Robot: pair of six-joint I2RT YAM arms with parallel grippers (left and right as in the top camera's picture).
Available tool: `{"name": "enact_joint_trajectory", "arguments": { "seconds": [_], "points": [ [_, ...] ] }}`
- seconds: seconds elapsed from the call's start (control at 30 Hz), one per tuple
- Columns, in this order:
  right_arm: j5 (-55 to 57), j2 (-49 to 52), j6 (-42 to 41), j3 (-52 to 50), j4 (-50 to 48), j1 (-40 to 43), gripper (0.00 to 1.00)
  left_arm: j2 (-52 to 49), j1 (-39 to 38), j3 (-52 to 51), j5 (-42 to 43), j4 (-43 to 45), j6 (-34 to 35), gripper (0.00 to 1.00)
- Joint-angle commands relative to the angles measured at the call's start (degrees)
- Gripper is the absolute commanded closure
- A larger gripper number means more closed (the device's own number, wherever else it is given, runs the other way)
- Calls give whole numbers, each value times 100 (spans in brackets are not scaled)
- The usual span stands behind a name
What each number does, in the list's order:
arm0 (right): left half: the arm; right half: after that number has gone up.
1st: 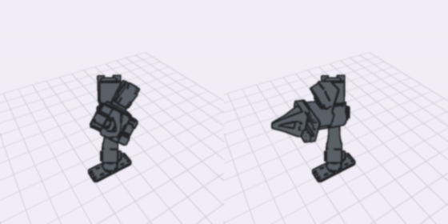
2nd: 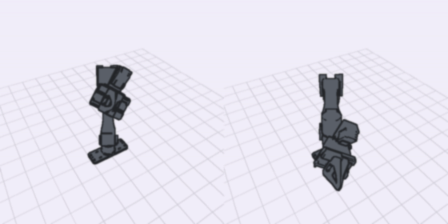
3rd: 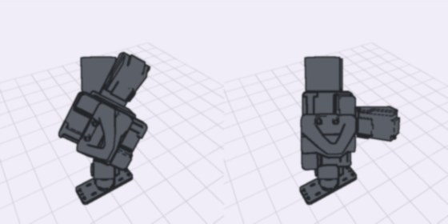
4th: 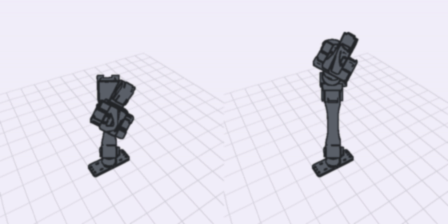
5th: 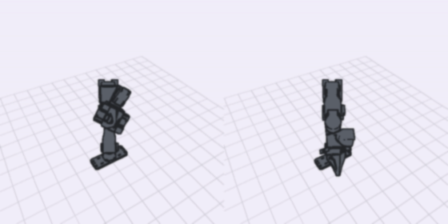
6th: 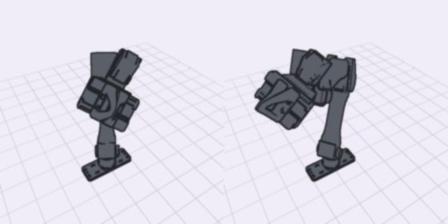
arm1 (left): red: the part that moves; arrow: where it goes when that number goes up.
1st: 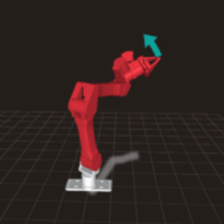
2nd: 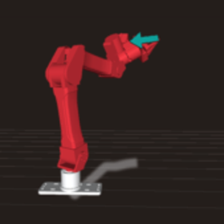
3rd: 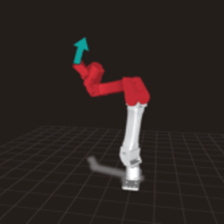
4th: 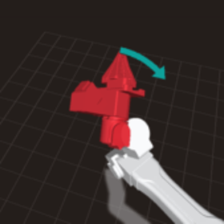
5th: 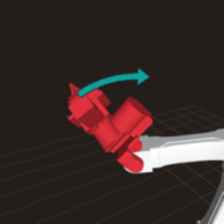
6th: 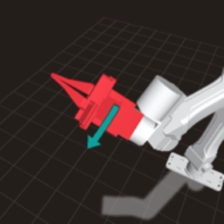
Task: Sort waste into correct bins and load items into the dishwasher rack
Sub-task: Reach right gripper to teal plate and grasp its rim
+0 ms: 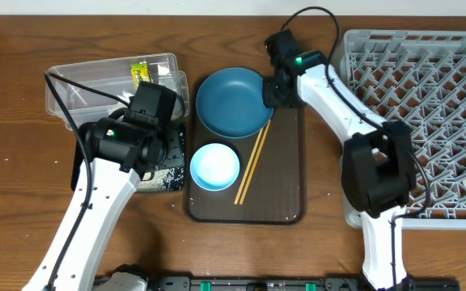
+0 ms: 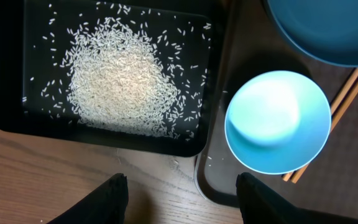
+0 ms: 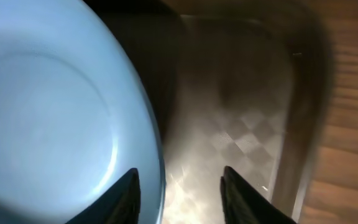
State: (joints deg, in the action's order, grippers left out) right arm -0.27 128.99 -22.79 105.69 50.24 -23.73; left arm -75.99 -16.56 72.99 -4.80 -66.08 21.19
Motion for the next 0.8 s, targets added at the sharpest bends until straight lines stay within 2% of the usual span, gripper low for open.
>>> {"name": "enact_joint_trajectory", "arguments": {
  "seconds": [0.0,0.13,0.27,0.47,0.67,0.77],
  "points": [
    [-76,197,-275,33,-55,-57,70,0,15,31,-105,-33,59,41],
    [-83,221,-444,35,-149,-50,88,0,15,31,-105,-31,59,41],
    [-79,92,-444,39,-315,28,99,0,15,31,-105,-31,59,41],
    [96,-546,-293,48,-396,439,99,0,15,31,-105,-31,57,41],
    [586,-1746,894,48,-310,1019,99,0,15,31,-105,11,57,40],
    [1193,-2330,1552,48,-310,1381,99,0,15,31,-103,33,59,40]
  ]
}}
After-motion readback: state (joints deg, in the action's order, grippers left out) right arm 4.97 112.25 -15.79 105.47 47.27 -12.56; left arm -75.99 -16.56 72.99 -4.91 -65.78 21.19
